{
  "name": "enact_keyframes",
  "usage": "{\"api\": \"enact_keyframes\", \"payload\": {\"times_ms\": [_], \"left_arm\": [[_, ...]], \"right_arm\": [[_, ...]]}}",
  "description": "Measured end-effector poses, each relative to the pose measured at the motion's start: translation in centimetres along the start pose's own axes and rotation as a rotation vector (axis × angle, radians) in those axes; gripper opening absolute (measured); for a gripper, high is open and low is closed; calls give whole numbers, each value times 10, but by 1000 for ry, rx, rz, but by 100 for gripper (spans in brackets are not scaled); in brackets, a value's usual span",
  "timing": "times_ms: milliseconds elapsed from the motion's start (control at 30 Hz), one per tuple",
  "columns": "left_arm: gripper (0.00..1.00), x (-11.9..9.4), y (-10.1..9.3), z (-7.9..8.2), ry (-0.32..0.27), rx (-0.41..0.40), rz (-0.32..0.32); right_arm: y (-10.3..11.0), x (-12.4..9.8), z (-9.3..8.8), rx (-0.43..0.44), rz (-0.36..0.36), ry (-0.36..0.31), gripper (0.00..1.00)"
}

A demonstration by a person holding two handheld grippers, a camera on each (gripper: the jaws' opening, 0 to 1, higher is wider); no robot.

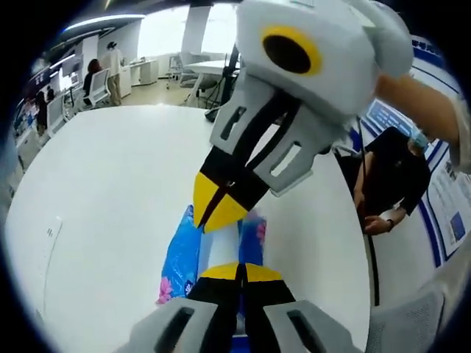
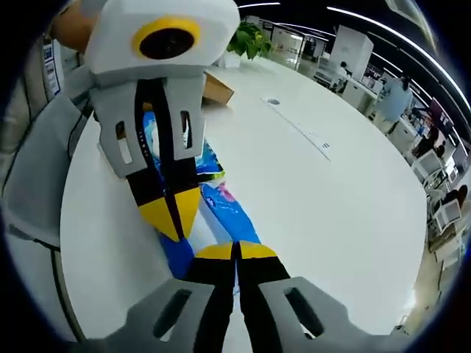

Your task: Operate the shoe box by opening the lid, removing the specified soft item, and placing it in the target area until the item is outside and the box remains undamaged.

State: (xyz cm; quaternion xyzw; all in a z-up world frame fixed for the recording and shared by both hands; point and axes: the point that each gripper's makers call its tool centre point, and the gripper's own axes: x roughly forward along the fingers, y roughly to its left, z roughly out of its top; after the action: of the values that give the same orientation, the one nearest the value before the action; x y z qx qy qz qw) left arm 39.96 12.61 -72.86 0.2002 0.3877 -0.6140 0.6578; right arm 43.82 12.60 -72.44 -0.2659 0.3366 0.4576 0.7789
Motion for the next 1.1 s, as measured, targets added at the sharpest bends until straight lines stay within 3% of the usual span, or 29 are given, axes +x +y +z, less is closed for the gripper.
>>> {"api": "enact_keyframes", "payload": {"times_ms": [733,1100], "left_arm": [[0,-7,-4,-6,-2,-14,-13],[11,-14,-2,3,-31,50,18]], "right_arm": [[0,8,1,-22,2,-2,0],[3,2,1,-21,-1,-2,1]]}}
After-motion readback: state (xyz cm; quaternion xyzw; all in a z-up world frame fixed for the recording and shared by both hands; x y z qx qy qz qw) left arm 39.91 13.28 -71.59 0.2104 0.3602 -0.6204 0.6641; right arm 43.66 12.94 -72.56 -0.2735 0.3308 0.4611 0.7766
